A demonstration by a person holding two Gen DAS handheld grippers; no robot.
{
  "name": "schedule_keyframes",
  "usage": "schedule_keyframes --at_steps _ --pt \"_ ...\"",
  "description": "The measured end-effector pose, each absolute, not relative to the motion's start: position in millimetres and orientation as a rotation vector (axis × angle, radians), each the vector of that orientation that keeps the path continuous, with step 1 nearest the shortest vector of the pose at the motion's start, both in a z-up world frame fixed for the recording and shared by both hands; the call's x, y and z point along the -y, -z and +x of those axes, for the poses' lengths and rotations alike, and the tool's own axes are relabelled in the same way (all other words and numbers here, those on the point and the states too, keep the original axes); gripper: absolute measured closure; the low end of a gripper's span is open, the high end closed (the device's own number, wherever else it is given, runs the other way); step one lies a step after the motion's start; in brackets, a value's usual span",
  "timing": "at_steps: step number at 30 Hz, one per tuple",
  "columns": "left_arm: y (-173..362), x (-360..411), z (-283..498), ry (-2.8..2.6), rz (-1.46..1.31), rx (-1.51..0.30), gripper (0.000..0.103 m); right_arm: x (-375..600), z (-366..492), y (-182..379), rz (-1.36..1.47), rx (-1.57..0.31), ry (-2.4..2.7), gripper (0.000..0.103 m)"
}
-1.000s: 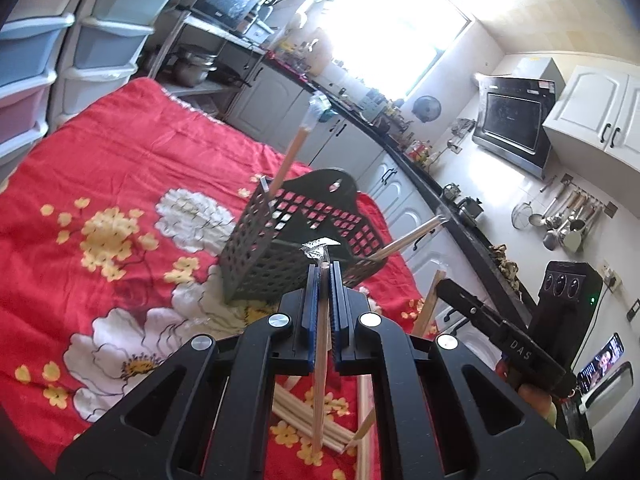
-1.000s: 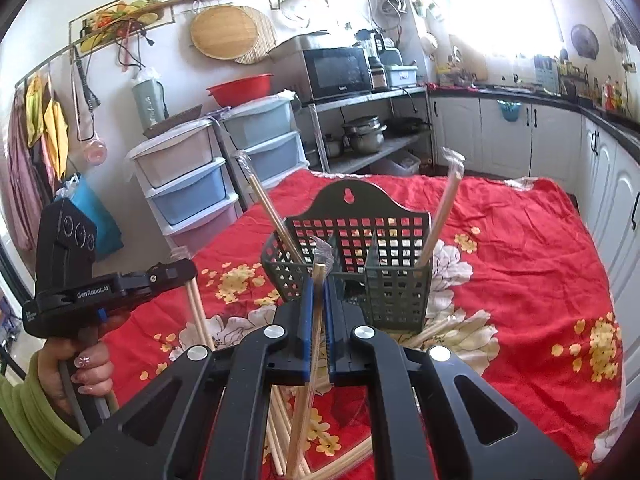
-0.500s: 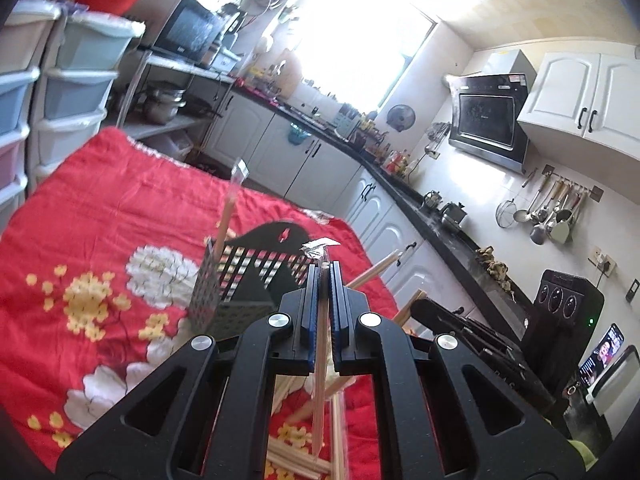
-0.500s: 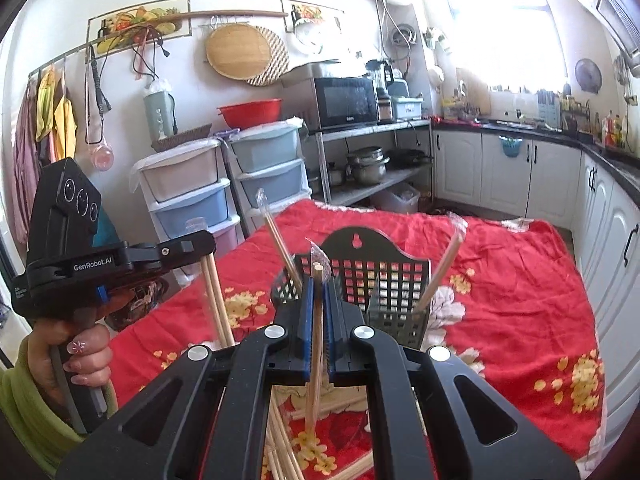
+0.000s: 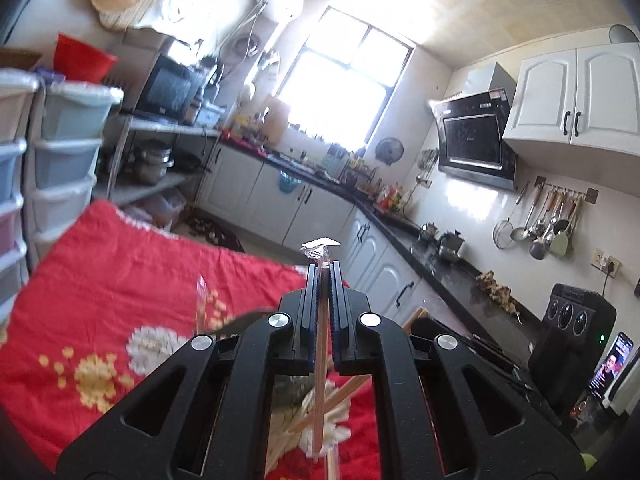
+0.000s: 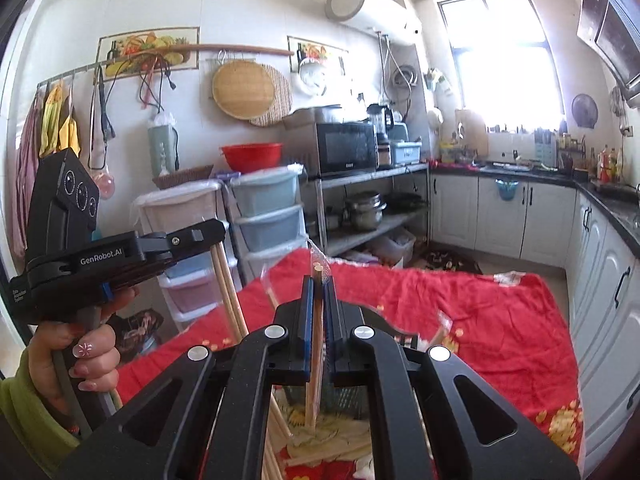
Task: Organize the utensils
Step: 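Lift both held chopsticks and carry them above the green caddy, then lower the chopsticks into the caddy slots and open both grippers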
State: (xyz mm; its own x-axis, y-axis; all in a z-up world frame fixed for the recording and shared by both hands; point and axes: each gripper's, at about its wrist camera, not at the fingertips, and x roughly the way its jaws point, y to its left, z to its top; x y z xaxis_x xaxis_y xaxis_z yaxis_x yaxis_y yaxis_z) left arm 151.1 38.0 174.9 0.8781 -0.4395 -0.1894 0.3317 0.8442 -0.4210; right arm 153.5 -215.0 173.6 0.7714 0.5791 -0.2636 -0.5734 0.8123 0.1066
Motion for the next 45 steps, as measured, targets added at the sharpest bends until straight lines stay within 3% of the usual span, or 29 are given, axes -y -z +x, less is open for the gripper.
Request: schedule_keyframes --at_steps 18,29,45 --pt "-236.6 -20.6 164.8 0.327 -0.311 -0.103 0.1 225.0 170.2 -233.0 0.022 -0.122 -0.544 0.098" --pt "-216.1 -14.7 200.3 0.301 -0.276 -0.15 0.1 225.0 194.2 -235.7 0.04 -0.151 -0.512 0.098" --pt "-152.2 -13.7 240.9 0.302 -0.239 -0.244 0.1 205.4 246.5 -177.4 0.019 -0.238 -0.426 0.098"
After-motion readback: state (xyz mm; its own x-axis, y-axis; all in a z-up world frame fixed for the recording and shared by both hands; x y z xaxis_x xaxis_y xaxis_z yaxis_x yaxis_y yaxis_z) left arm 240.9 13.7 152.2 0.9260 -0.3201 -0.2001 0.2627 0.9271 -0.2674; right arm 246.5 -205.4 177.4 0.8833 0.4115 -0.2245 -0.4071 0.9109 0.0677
